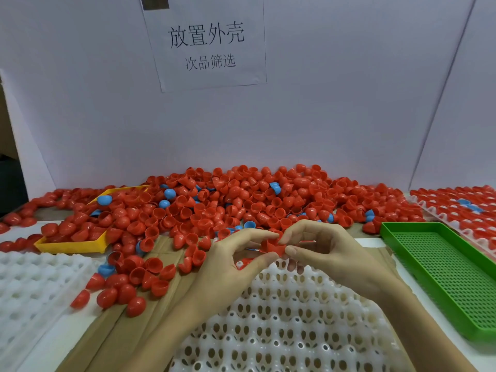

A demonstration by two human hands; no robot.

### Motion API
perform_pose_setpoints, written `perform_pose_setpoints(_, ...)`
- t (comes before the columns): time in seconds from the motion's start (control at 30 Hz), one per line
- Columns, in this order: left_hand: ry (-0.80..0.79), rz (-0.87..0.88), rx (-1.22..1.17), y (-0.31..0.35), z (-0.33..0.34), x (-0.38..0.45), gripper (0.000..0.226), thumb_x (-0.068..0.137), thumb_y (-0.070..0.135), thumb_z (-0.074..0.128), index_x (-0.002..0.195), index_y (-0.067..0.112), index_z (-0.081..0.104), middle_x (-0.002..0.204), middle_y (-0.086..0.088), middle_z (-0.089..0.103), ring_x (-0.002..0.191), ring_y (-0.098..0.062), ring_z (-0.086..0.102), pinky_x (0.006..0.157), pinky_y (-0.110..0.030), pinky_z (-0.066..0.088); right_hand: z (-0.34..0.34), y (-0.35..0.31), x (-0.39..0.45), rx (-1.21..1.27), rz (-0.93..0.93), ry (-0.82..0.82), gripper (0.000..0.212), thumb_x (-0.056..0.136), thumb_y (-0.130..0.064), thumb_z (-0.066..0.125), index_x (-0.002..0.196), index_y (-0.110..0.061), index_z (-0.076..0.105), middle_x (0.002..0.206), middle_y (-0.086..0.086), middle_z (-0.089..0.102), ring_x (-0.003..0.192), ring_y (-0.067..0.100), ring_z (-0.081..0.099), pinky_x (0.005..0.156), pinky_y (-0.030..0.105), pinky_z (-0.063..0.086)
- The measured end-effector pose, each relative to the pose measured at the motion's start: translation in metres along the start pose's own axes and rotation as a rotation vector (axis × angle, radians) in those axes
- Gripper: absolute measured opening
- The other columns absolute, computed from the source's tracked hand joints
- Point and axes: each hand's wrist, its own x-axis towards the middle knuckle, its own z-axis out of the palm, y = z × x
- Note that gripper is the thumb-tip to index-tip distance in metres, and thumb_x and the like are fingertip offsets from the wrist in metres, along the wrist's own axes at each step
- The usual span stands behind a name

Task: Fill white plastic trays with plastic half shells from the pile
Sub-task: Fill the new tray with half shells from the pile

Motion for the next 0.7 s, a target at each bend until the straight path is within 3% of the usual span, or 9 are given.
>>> perform_pose_setpoints(0.2,-0.019,-0.009,-0.063,0.006,-0.001,-0.001,0.022,0.094,0.036,0.072,0.116,0.034,0.074,0.109,0.011,0.077,0.105,-0.012,0.072,0.092,-0.027,0.056,-0.002,0.001,0.001,0.001,-0.003,-0.018,0.012,0.1,-0.021,0.071,0.111,-0.017,0.074,0.101,0.007,0.077,0.085,0.025,0.074,0.077,0.032,0.06)
perform_pose_setpoints(0.3,0.039,0.023,0.114,0.003,-0.008,0.002,0.021,0.091,0.043,0.073,0.111,0.035,0.074,0.105,0.019,0.074,0.1,-0.004,0.07,0.084,-0.016,0.055,-0.007,0.003,0.001,0.007,0.003,-0.005,0.015,0.102,-0.022,0.068,0.115,-0.019,0.075,0.101,0.009,0.077,0.085,0.026,0.075,0.077,0.029,0.059)
perform_pose_setpoints(0.4,0.181,0.025,0.65,-0.011,-0.035,0.009,0.029,0.09,0.042,0.072,0.117,0.029,0.07,0.112,0.019,0.062,0.099,0.0,0.062,0.081,-0.014,0.051,-0.025,0.012,0.0,-0.013,0.037,0.197,0.018,0.103,-0.017,0.063,0.112,-0.024,0.077,0.097,0.01,0.078,0.085,0.03,0.075,0.075,0.029,0.062)
perform_pose_setpoints(0.47,0.255,-0.066,0.922,-0.023,-0.058,0.01,0.032,0.092,0.032,0.074,0.122,0.021,0.069,0.122,0.007,0.057,0.108,-0.012,0.058,0.088,-0.025,0.051,-0.039,0.026,0.0,-0.104,0.063,0.422,0.024,0.104,-0.005,0.059,0.108,-0.02,0.077,0.091,0.008,0.078,0.083,0.031,0.075,0.071,0.029,0.062)
perform_pose_setpoints(0.57,0.259,-0.273,1.113,-0.044,-0.083,0.008,0.039,0.095,0.019,0.07,0.133,0.013,0.065,0.144,-0.006,0.049,0.121,-0.031,0.054,0.101,-0.043,0.048,-0.055,0.049,0.0,-0.363,0.115,0.682,0.028,0.103,0.003,0.055,0.107,-0.017,0.075,0.091,0.0,0.077,0.082,0.018,0.075,0.075,0.034,0.062)
perform_pose_setpoints(0.63,0.226,-0.343,1.137,-0.052,-0.087,0.007,0.039,0.098,0.018,0.064,0.137,0.014,0.062,0.155,-0.006,0.042,0.13,-0.034,0.051,0.107,-0.046,0.042,-0.06,0.062,-0.001,-0.53,0.134,0.712,0.031,0.101,0.005,0.055,0.109,-0.018,0.074,0.103,-0.004,0.076,0.092,0.009,0.072,0.084,0.031,0.058)
perform_pose_setpoints(0.7,0.211,-0.328,1.109,-0.056,-0.086,0.007,0.037,0.099,0.018,0.061,0.136,0.014,0.063,0.156,-0.005,0.043,0.133,-0.031,0.049,0.11,-0.045,0.04,-0.063,0.072,-0.001,-0.672,0.122,0.67,0.039,0.099,0.012,0.052,0.113,-0.017,0.075,0.117,-0.002,0.073,0.109,0.014,0.067,0.093,0.026,0.049)
